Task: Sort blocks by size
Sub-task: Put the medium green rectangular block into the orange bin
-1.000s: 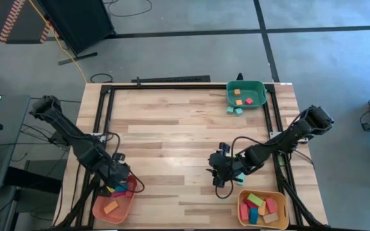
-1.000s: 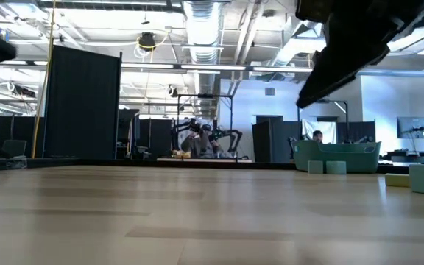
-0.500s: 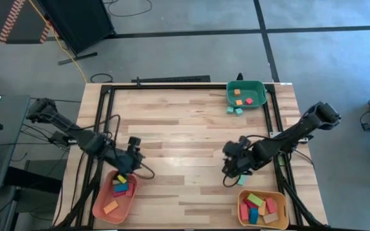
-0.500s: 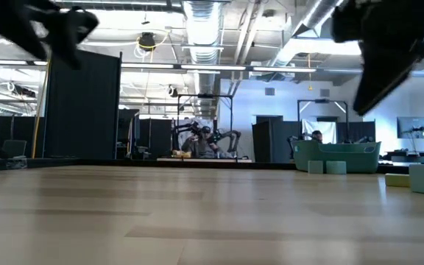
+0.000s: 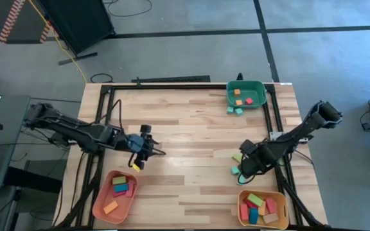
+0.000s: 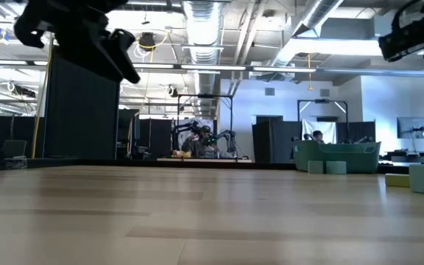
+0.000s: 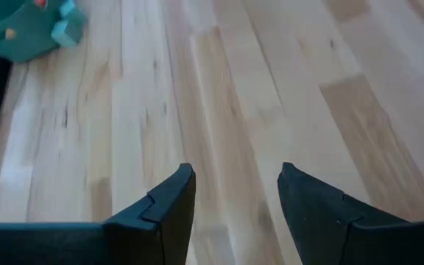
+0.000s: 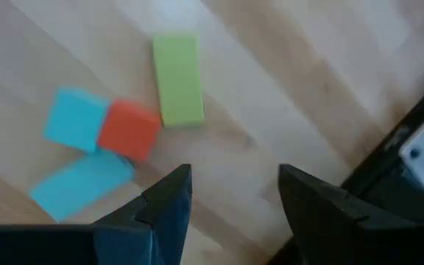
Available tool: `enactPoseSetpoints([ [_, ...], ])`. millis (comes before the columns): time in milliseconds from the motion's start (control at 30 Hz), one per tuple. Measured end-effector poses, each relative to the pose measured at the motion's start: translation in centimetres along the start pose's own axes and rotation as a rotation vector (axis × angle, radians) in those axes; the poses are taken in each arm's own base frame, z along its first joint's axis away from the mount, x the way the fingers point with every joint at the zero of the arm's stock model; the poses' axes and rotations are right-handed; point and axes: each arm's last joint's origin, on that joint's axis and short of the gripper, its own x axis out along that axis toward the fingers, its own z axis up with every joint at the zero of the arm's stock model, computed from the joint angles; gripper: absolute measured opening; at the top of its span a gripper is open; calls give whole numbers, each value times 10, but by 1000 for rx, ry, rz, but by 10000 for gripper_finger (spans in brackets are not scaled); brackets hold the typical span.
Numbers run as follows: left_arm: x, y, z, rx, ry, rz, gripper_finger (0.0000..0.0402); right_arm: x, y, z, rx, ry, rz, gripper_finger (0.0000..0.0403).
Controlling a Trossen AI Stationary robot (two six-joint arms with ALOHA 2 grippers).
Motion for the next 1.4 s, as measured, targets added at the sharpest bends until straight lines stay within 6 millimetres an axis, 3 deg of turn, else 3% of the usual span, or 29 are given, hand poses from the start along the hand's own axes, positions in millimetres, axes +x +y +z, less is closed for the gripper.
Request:
enactPoseSetpoints([
  [267,37,1,-1,31,-12,-41,186,21,-4,-3,-25,132,4,234],
  [533,78,-2,-3,45,-23,-27,186,43,-9,0,-50,147,10,234],
  [867,114,10,1,19,-73,-52,186,76,-15,13,-60,145,89,234],
  [1100,137,19,13,54,-67,-65,186,70,-4,35,-133,-91,160,234],
  [1400,169,40,25,67,-71,-56,186,66,-5,29,-138,-68,123,234],
])
